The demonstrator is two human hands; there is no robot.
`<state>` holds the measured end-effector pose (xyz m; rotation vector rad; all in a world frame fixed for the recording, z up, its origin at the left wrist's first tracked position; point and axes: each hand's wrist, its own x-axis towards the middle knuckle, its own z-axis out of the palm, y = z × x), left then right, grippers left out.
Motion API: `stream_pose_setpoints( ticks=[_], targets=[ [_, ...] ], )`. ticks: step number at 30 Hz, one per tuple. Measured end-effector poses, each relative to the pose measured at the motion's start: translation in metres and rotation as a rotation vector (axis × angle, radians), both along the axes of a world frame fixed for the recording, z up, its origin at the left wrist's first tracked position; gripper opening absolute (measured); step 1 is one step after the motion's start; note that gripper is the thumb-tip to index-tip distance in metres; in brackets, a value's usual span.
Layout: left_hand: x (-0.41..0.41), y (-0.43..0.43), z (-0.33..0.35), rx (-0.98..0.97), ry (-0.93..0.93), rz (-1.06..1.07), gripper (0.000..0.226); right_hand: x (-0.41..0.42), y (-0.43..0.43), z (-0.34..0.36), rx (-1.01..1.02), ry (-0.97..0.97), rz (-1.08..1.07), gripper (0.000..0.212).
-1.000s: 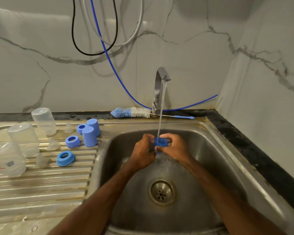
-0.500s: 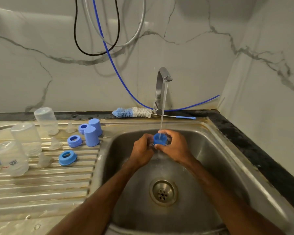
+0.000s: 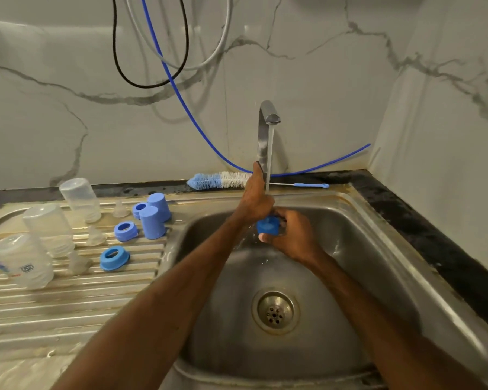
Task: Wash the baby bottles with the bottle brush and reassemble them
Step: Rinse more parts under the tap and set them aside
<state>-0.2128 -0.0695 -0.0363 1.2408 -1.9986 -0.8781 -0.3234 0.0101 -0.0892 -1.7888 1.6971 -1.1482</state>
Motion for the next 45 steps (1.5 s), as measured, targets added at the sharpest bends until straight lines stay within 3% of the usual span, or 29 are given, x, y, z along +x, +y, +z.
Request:
stream_pose_setpoints(
  ticks=[8,12,16,19,21,24,31,45],
  targets=[
    [0.010,-0.010,-0.008,-0.142,-0.133,-0.142,0.105,-0.008,-0.002,0.000,0.057,-0.063,-0.039,0.066],
    [0.031,0.005,-0.032,-0.171,-0.075,-0.116,0.071,-0.008,-0.002,0.005,0.140,-0.237,-0.017,0.073],
    [0.042,0.026,-0.068,0.330,0.316,0.108,0.026,-0.011,-0.005,0.009,0.169,-0.323,0.000,0.055],
    [0.045,0.041,-0.071,0.680,0.527,0.096,0.037,-0.013,0.000,0.011,0.155,-0.280,0.043,0.042],
    [0.043,0.049,-0.069,0.816,0.621,0.032,0.045,-0.012,0.002,0.011,0.116,-0.252,0.061,0.036],
    [0.040,0.056,-0.063,0.932,0.748,0.010,0.039,-0.009,0.002,0.008,0.097,-0.178,0.115,0.033],
    [0.036,0.054,-0.070,0.938,0.752,0.076,0.029,-0.006,0.001,0.002,0.163,0.032,0.135,0.031],
    [0.035,0.051,-0.066,0.792,0.659,0.204,0.037,-0.002,0.005,-0.001,0.134,0.156,-0.013,0.048]
  ],
)
